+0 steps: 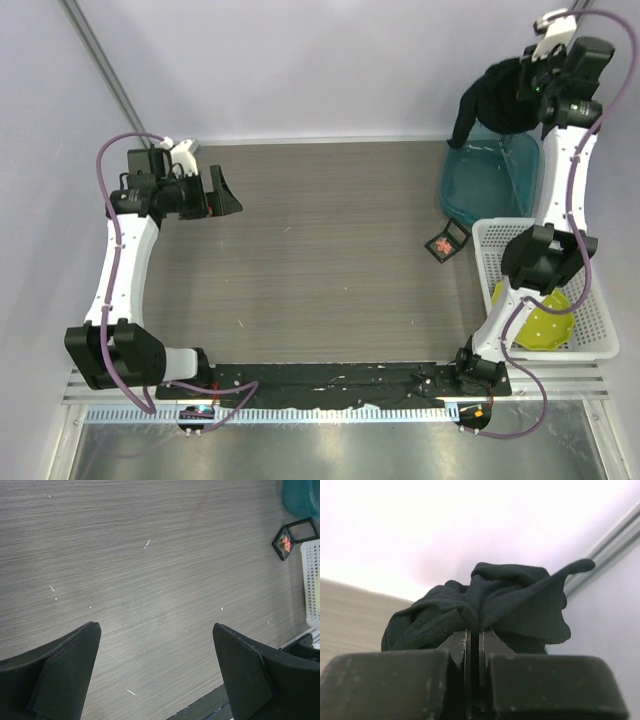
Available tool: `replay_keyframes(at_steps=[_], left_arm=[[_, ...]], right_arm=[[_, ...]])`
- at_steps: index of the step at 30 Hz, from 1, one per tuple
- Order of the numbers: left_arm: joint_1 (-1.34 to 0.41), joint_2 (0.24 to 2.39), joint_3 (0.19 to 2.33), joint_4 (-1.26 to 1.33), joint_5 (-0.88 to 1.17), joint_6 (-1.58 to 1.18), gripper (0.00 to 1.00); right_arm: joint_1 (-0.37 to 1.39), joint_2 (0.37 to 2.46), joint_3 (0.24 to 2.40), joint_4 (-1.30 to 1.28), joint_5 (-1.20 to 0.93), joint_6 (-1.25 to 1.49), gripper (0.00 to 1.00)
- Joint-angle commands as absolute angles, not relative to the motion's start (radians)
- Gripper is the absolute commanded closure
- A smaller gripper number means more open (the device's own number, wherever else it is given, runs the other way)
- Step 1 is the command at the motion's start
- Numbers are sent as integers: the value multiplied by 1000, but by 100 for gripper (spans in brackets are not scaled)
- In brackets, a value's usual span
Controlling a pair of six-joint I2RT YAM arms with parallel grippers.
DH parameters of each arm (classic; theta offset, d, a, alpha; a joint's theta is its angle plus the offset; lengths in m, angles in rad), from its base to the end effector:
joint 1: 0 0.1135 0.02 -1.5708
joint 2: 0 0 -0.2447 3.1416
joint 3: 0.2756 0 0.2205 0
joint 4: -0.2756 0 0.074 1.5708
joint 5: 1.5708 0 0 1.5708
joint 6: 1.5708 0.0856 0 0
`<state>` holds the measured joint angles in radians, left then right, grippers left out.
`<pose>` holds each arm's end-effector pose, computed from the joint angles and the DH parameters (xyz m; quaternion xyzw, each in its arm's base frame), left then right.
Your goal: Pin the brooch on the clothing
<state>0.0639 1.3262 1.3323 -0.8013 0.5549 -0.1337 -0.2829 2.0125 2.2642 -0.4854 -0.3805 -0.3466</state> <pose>0.2776 -0.0274 0.3074 0.0153 0.8962 -0.2661 0.3546 0.4549 -0.0991 0.4101 -0.1417 0.7664 -0.0473 0.6247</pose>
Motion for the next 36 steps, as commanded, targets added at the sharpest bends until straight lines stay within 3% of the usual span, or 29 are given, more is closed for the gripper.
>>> replay_keyframes(at_steps=[1,5,11,21,23,24,26,27,30,36], left_arm=[[104,1308,1405,-837,613,-187,0],[152,1309,1420,-861,705,-222,0],[233,1258,1398,-838,752,-261,0],[255,1120,1281,-721,703,-284,0],[256,1105,1282,-773,748,-126,0],[255,1103,1282,-796,755,-83,0],[255,1109,1281,-872,739,59,0],[255,1111,1278,-902,736,125,0],[255,1114,1226,-1000,738,351,0],[158,1115,1117,-1097,686,630,0]], right_arm=[[-244,1855,2358,-348,-515,-143,99],[-175,1769,2387,-284,-552,-53,99],[67,1634,2315,-248,-580,-17,99],[481,1618,1881,-267,-526,-72,99],[506,1631,1803,-252,-584,-90,91],[508,1637,1723,-252,-592,-104,76],[506,1643,1649,-262,-574,-159,57],[506,1643,1584,-293,-566,-199,39],[506,1638,1479,-375,-514,-316,21],[508,1611,1373,-546,-483,-354,19]])
